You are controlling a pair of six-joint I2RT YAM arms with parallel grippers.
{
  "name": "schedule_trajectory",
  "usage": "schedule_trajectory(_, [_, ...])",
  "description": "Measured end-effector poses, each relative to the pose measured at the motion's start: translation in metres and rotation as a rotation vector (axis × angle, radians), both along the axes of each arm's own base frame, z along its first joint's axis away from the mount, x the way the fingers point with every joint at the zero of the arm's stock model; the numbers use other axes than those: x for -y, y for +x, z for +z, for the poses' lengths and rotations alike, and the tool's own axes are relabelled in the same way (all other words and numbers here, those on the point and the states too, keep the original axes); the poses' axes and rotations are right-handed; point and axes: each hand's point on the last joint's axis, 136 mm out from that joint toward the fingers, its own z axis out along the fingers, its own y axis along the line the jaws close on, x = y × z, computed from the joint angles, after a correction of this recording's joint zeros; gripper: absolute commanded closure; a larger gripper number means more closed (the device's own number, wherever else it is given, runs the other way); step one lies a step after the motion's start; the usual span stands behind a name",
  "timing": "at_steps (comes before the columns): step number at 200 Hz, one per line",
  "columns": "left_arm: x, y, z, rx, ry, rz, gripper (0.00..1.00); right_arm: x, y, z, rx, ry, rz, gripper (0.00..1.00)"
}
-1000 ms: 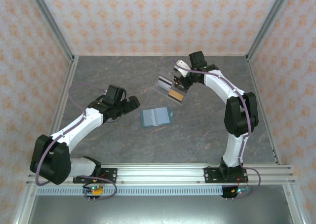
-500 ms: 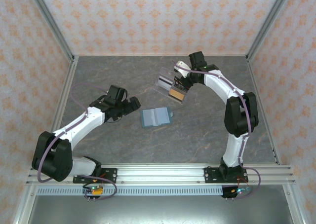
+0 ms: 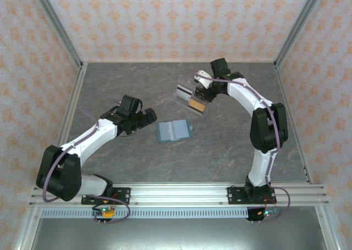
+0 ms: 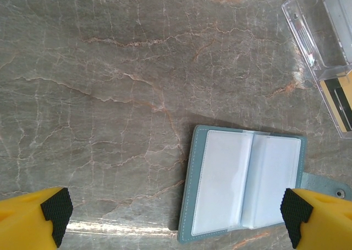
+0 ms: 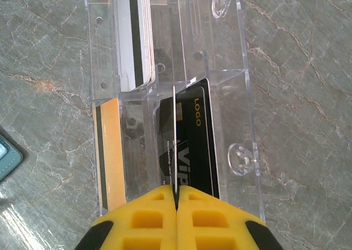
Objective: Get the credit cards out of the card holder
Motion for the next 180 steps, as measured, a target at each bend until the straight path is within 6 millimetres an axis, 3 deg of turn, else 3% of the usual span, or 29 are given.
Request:
schedule_trajectory(24, [0.0, 0.0, 0.0, -0.001, -0.002, -0.001, 0.0, 0.001, 0.0, 0.0, -0.007, 0.002, -0.023, 0.68])
schedule_trajectory(76, [0.0, 0.0, 0.0, 0.0, -0.001, -0.001, 0.0, 0.006, 0.004, 0.008, 0.002, 0.025, -0.114, 0.53])
schedule_trajectory(123, [-0.007, 0.0, 0.008, 0.03, 0.026, 0.02, 0.0, 0.025, 0.0, 0.063, 0.15, 0.148, -0.345, 0.33])
schedule_trajectory(155, [-0.026, -0.002, 0.036, 0.124, 0.093, 0.054, 0.0, 0.05, -0.017, 0.102, 0.273, 0.273, -0.552, 0.21])
schedule_trajectory(162, [-0.031, -0.002, 0.044, 0.151, 0.113, 0.067, 0.0, 0.056, -0.022, 0.107, 0.294, 0.295, -0.594, 0.15])
schedule_trajectory(170, [-0.038, -0.002, 0.053, 0.184, 0.141, 0.082, 0.0, 0.064, -0.028, 0.112, 0.318, 0.318, -0.64, 0.0])
schedule_trajectory(180, [-0.047, -0.002, 0.063, 0.223, 0.18, 0.106, 0.0, 0.074, -0.037, 0.118, 0.351, 0.34, -0.693, 0.01])
